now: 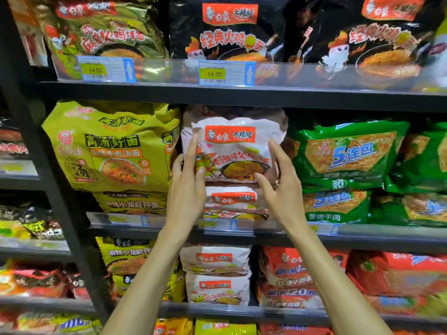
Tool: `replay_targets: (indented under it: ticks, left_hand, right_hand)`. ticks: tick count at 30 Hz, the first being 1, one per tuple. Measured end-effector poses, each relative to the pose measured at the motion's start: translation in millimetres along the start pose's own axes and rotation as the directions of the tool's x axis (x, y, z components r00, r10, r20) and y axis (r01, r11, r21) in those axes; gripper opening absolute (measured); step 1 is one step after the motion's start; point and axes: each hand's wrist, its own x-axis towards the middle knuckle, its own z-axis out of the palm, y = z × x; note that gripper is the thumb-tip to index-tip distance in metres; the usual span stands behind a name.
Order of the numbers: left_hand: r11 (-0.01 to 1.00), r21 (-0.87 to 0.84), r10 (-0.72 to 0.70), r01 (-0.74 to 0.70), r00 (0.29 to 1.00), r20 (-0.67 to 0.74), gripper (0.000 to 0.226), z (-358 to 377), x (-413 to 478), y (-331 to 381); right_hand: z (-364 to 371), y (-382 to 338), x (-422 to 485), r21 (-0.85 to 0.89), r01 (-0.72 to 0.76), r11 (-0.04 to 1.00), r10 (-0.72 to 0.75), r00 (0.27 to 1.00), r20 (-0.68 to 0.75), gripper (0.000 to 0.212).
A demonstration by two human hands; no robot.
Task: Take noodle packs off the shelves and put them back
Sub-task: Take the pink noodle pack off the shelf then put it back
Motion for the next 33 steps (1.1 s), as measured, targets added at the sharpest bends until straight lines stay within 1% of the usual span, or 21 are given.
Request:
replay_targets:
  ticks: [5, 11, 14, 18, 27, 33]
  left_hand:
    - [0.998, -0.023, 0.053, -0.053, 0.998, -0.016, 0.069, 0, -10, 2]
    - [0.999, -0.048, -0.009, 0.008, 0.999, -0.038, 0.070, 1, -9, 5]
    - [0.998, -0.053, -0.028, 0.026, 0.999, -0.022, 0.070, 0, -10, 7]
    - [0.994, -0.091, -0.051, 0.052, 0.999, 0.017, 0.079, -3, -11, 11]
    - [0.994, -0.103, -0.039, 0.045, 0.997, 0.066, 0.085, -14, -20, 17]
    - [0.999, -0.005, -0.038, 0.039, 0.988, 0.148, 0.077, -32, -29, 26]
  right_hand:
    - [-1, -2, 3, 0.026, -0.041, 0.999, 0.041, 0.999, -0.008, 0.081]
    - [-3, -8, -4, -0.020, -0.027, 0.999, 0.027, 1.000, 0.002, 0.081]
    - [-7, -9, -5, -0.032, -0.012, 0.999, 0.012, 1.000, 0.003, 0.078]
    - [-15, -14, -4, -0.105, 0.002, 0.994, 0.000, 1.000, 0.020, 0.075]
    - [-39, -29, -10, -0.281, -0.007, 0.960, 0.051, 0.987, 0.152, 0.077]
    - [-54, -44, -12, -0.409, -0.002, 0.913, 0.115, 0.961, 0.253, 0.077]
